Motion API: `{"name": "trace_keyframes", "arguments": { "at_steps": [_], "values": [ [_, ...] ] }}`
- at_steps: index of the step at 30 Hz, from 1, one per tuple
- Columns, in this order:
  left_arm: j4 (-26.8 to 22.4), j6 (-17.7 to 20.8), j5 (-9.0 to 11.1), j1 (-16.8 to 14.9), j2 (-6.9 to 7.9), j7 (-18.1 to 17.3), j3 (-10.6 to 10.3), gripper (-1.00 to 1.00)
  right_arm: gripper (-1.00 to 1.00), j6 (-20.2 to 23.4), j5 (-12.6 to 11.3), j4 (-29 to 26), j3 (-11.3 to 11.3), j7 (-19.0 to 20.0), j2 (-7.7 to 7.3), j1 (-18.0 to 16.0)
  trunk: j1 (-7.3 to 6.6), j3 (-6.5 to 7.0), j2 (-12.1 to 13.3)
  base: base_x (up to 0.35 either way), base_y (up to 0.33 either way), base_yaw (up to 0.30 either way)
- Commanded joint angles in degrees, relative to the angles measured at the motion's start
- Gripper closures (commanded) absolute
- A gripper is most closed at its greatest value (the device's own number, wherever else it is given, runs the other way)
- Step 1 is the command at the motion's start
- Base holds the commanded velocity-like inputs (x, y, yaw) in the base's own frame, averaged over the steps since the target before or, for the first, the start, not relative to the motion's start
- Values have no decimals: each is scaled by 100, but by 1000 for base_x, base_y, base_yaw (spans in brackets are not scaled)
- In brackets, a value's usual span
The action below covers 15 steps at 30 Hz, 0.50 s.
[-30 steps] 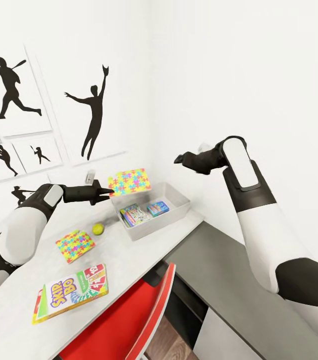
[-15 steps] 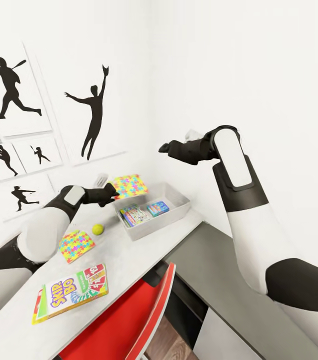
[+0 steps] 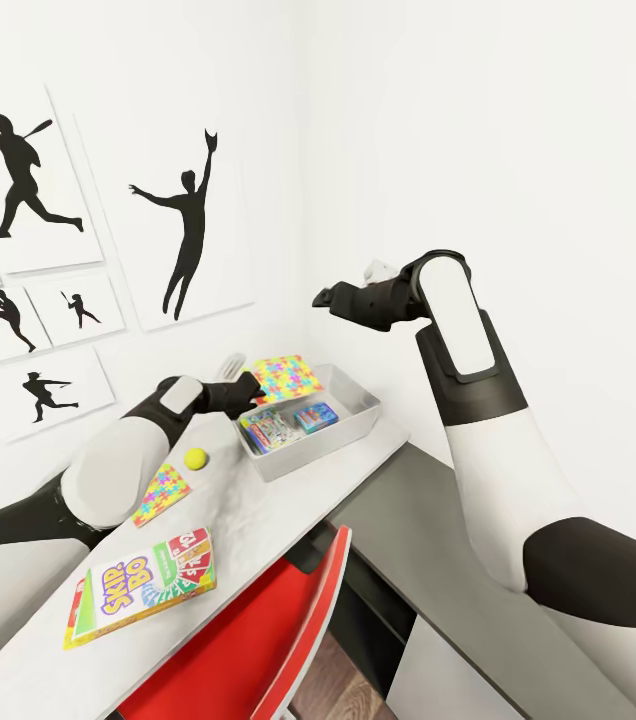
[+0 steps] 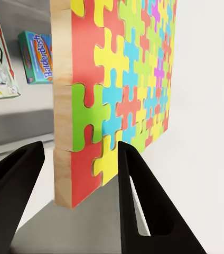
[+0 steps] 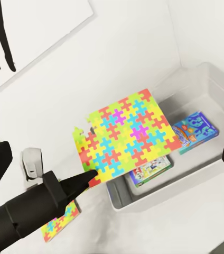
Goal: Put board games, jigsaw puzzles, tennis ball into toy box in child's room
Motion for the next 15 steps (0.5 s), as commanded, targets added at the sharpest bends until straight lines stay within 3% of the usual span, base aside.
{"name": "trace_keyframes", "arguments": {
  "at_steps": [1, 5, 9, 15],
  "values": [
    [-7, 31, 55, -3, -2, 19, -2, 100, -100, 16, -49, -5, 5, -58, -2, -7, 4, -13, -13, 0, 0, 0],
    [2, 15, 82, -3, -2, 20, -2, 100, -100, -18, -42, -94, 78, -56, -23, 3, 4, -13, -13, 0, 0, 0],
    [2, 16, 89, -3, 6, 20, -2, 100, -100, -56, -21, -253, 327, -55, -54, 17, 4, -13, -13, 0, 0, 0],
    [-3, 34, 97, -3, 43, 20, -2, 100, -100, -67, -14, -276, 379, -56, -53, 20, 4, -48, -13, 0, 0, 0]
  ]
}}
